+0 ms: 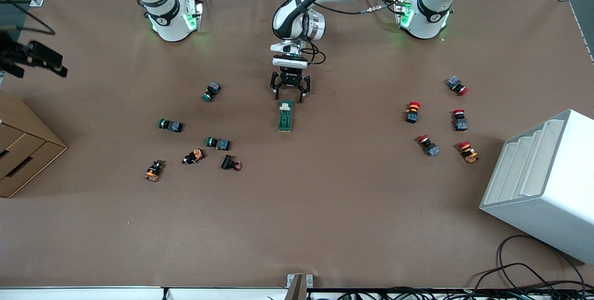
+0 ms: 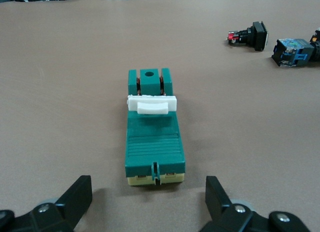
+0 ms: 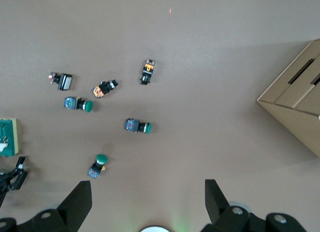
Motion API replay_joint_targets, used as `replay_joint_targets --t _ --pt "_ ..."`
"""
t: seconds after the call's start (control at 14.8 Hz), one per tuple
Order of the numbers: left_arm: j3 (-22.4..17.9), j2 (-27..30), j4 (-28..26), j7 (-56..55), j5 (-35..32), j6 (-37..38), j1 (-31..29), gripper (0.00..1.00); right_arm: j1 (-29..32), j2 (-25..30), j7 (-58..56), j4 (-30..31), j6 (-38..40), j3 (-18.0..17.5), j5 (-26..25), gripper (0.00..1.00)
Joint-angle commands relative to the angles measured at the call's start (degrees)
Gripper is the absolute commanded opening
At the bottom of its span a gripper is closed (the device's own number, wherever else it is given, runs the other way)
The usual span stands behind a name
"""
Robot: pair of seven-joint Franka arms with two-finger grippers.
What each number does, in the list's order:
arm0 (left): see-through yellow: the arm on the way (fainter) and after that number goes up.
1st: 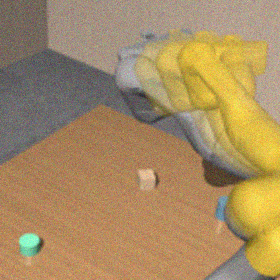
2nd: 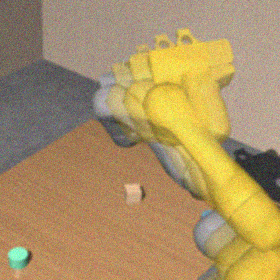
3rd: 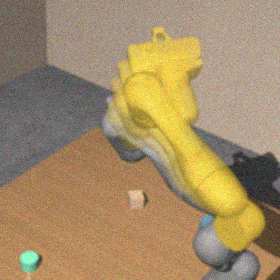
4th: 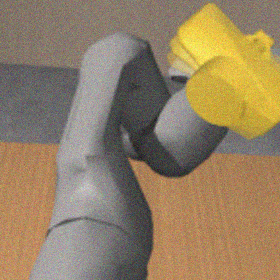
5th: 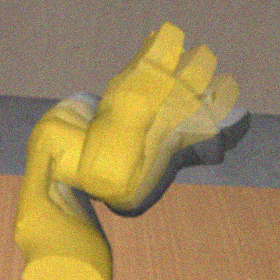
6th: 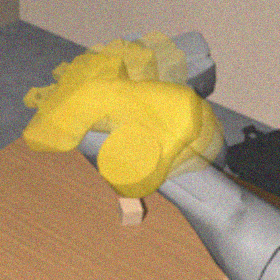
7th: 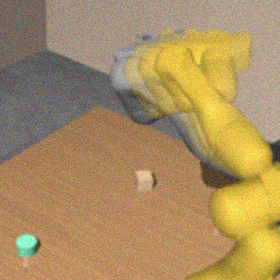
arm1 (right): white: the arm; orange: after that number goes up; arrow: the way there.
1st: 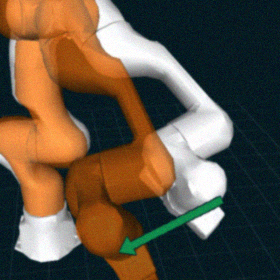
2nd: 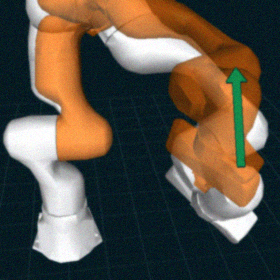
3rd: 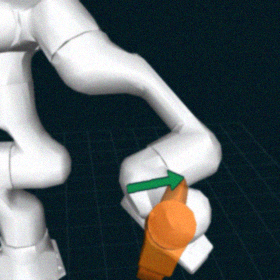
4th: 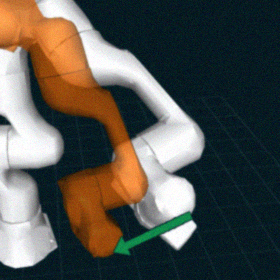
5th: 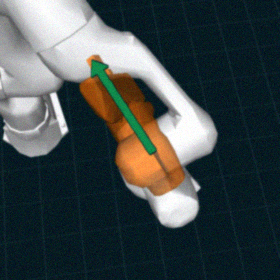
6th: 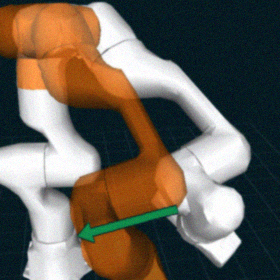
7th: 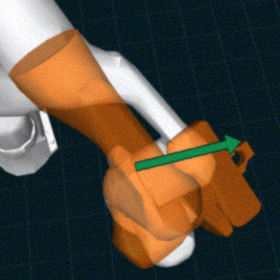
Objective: Close load switch with both arms
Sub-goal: 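Lower the left gripper onto the switch base and hold it steady, then reach the right gripper toward the white switch handle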
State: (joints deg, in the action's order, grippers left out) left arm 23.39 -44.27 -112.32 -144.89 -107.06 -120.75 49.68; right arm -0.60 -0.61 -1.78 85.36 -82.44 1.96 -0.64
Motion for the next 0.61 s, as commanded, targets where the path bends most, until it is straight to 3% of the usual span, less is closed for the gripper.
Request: replay_joint_targets --t 0.0,0.13,0.4,0.54 --pt "-0.62 -2.66 0.70 -1.36 -1.22 0.16 1.47 0.99 -0.27 -2.89 -0.60 -0.02 -2.63 -0.11 -1.38 1.00" --pt "-0.62 -3.02 0.61 -1.36 -1.22 0.78 1.65 0.99 -2.80 -3.51 1.41 0.76 -2.73 -0.55 -1.47 1.00" --pt "-0.62 -3.37 0.70 -1.36 -1.22 0.78 1.56 0.99 -9.75 -7.99 33.08 2.43 -5.35 -1.26 3.70 1.00" --pt "-0.62 -3.37 0.79 -1.18 -1.22 0.78 1.56 0.99 -15.01 -8.53 48.98 6.63 -12.53 -1.34 5.99 1.00"
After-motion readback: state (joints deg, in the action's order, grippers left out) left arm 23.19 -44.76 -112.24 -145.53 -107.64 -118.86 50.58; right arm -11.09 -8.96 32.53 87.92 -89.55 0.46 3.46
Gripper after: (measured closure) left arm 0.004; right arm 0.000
